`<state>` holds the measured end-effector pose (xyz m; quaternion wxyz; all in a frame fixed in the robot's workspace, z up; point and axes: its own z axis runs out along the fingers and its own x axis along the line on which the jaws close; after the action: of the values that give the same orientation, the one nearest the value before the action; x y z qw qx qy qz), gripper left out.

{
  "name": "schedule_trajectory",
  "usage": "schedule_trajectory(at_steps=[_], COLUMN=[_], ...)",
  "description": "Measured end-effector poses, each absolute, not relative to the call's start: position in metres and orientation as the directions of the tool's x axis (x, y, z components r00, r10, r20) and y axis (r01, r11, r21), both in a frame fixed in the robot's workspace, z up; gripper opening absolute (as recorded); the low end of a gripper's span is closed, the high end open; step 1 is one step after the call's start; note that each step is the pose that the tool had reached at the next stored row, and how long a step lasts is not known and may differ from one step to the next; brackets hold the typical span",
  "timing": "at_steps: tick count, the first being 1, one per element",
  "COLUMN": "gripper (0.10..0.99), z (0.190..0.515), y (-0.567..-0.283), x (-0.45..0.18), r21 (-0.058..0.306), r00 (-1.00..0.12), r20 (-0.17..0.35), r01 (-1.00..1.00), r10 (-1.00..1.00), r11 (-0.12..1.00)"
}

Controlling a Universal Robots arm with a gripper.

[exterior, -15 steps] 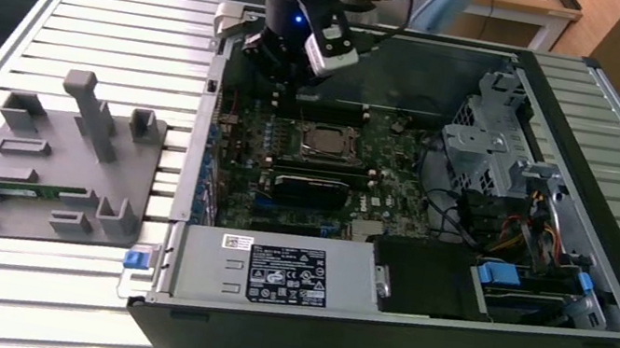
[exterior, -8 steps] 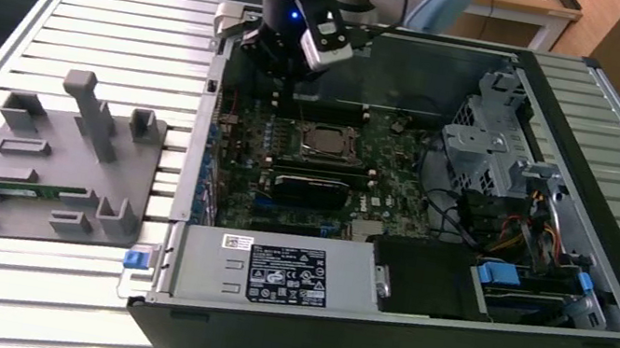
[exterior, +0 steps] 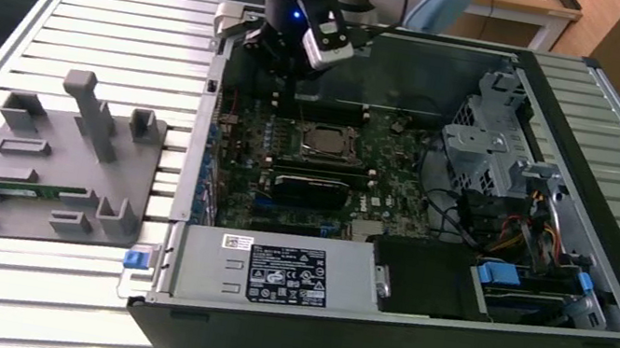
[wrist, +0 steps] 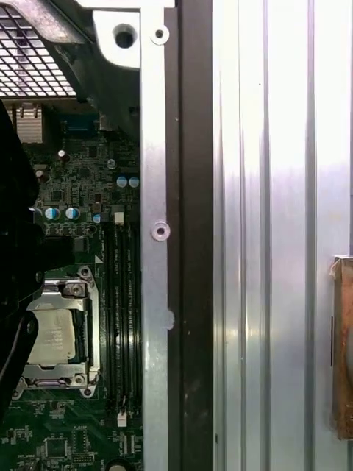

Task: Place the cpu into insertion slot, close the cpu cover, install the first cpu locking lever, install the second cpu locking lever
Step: 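Install the first cpu locking lever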

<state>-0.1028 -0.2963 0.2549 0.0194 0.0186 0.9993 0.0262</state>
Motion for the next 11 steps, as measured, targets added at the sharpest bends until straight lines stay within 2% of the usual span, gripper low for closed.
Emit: schedule_trajectory(at_steps=[11], gripper=[0.106], z=[0.254], y=[-0.294], x=[-0.073], r21=[0.053], r00=[-0.999], r20=[-0.036], r01=[0.036], r10=[0.038], r11=[0.998])
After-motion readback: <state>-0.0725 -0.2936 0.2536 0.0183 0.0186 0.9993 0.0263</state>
